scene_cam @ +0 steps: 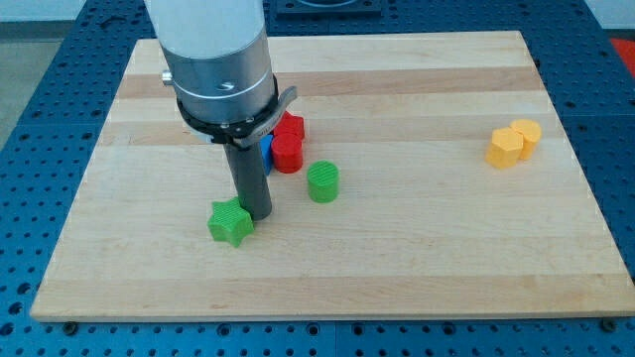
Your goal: Slide the green circle towards center right
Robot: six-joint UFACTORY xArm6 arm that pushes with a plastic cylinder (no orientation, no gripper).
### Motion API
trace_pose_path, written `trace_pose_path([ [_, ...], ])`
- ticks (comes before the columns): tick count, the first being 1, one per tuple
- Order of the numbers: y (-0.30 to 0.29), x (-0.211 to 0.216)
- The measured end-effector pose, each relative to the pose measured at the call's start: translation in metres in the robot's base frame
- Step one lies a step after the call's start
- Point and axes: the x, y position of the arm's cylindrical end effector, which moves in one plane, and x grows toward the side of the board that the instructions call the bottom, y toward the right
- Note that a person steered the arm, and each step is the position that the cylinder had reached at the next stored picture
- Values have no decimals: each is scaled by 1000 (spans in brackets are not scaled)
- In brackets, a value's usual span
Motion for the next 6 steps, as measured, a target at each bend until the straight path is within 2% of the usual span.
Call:
trace_pose_path([
  [2, 55, -29],
  [4, 128, -30],
  [6, 138, -20],
])
